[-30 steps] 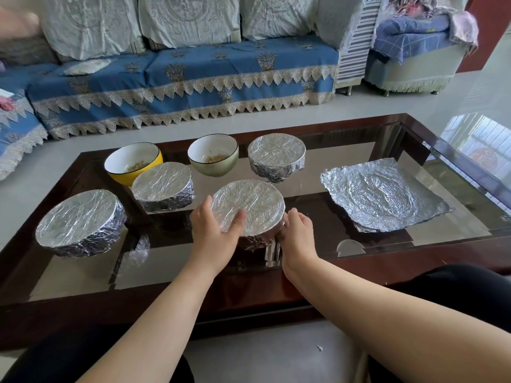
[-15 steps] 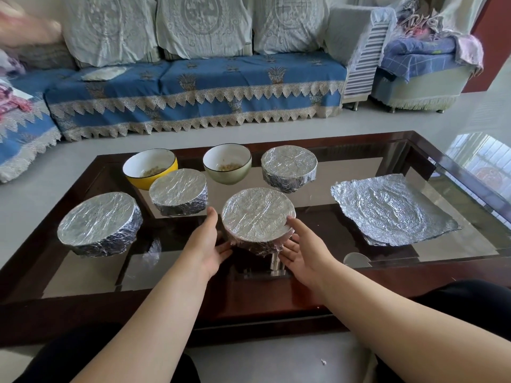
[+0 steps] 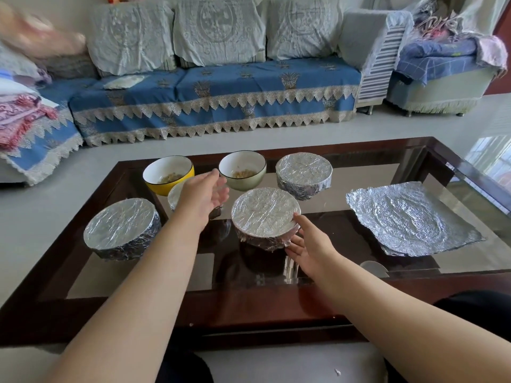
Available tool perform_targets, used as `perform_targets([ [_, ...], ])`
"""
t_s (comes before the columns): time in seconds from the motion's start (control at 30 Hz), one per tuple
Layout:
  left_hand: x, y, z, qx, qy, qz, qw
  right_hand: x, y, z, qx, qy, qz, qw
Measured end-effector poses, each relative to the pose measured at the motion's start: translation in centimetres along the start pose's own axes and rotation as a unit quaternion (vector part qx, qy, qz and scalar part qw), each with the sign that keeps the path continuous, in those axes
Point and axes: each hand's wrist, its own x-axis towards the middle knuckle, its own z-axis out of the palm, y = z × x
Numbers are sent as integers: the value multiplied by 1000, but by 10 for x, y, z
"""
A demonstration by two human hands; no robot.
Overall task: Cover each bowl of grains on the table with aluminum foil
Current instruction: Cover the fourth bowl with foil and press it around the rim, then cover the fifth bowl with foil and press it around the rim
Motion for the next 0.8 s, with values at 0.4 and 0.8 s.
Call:
perform_targets([
  [0.4, 88, 11, 42, 283, -117, -247, 919, 4, -5, -3, -25, 20, -7, 999],
  [0.8, 117, -16, 62, 210, -57, -284, 934, 7, -5, -5, -18, 21, -15, 999],
])
